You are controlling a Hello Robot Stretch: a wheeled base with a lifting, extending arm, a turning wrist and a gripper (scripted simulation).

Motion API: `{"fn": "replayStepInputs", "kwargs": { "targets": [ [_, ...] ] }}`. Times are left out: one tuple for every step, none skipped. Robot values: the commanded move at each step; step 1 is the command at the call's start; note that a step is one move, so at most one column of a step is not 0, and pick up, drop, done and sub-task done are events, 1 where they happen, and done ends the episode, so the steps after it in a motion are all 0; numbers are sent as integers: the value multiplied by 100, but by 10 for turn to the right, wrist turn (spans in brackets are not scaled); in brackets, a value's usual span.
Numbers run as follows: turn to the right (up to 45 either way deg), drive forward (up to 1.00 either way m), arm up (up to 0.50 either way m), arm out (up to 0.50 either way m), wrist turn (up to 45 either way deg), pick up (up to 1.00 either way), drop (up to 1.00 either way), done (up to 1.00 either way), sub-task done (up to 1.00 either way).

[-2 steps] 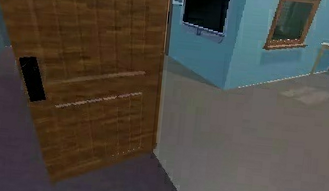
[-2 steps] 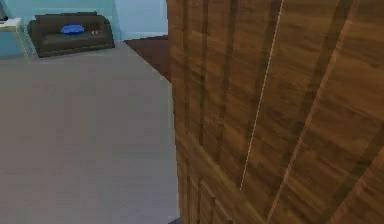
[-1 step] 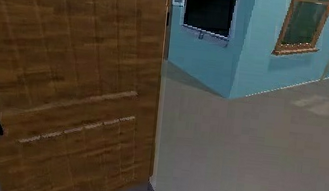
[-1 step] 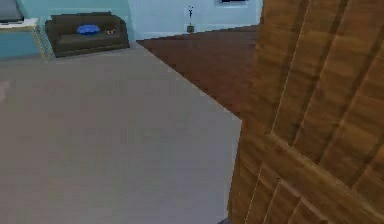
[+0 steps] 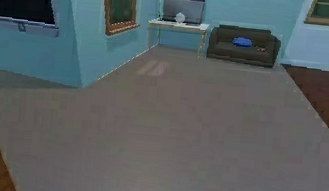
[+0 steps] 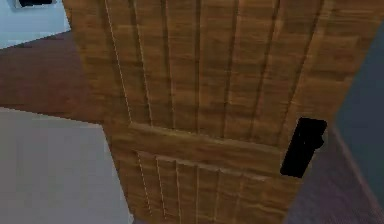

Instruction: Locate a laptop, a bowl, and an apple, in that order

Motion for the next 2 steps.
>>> {"fn": "replayStepInputs", "kwargs": {
  "targets": [
    [360,0,0,0,0,0,0,0,0],
    [0,100,0,0,0,0,0,0,0]
  ]
}}
